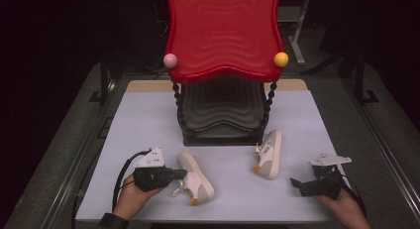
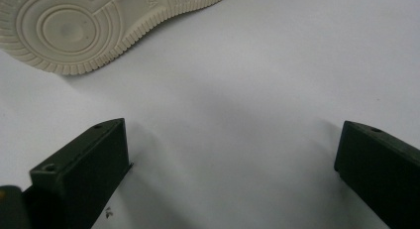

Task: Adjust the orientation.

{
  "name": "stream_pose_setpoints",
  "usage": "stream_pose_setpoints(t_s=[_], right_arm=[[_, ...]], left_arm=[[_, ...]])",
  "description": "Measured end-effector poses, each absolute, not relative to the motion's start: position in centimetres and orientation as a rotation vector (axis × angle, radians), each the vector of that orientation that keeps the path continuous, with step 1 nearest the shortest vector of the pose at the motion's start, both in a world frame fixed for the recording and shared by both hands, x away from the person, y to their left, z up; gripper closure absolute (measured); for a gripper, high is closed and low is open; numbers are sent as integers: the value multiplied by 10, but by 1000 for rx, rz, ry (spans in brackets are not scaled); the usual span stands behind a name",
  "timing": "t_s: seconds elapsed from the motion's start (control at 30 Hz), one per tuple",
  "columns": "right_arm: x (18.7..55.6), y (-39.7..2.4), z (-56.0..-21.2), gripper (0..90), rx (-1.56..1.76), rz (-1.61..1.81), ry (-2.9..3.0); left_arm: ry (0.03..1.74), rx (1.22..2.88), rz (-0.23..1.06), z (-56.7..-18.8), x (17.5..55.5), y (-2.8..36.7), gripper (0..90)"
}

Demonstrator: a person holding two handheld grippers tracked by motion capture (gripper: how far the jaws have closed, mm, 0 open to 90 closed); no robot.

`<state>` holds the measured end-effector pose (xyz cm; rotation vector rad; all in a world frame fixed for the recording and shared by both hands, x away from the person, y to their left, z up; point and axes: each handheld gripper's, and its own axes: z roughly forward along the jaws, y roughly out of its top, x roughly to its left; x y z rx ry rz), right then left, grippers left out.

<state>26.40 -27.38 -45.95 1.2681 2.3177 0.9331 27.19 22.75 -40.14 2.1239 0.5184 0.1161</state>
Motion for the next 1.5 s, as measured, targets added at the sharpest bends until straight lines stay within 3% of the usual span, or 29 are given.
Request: stream_pose_setpoints(t_s=[1.07, 1.37, 1.5], right_arm=[[264, -274, -460, 0, 1267, 936, 2314], [264, -274, -460, 0, 1267, 936, 2314], [264, -274, -460, 0, 1267, 936, 2314]], left_arm=[[505, 2192, 70, -409, 325, 159, 900], [585, 2166, 95, -394, 322, 156, 898], [596, 2139, 62, -386, 318, 159, 850]])
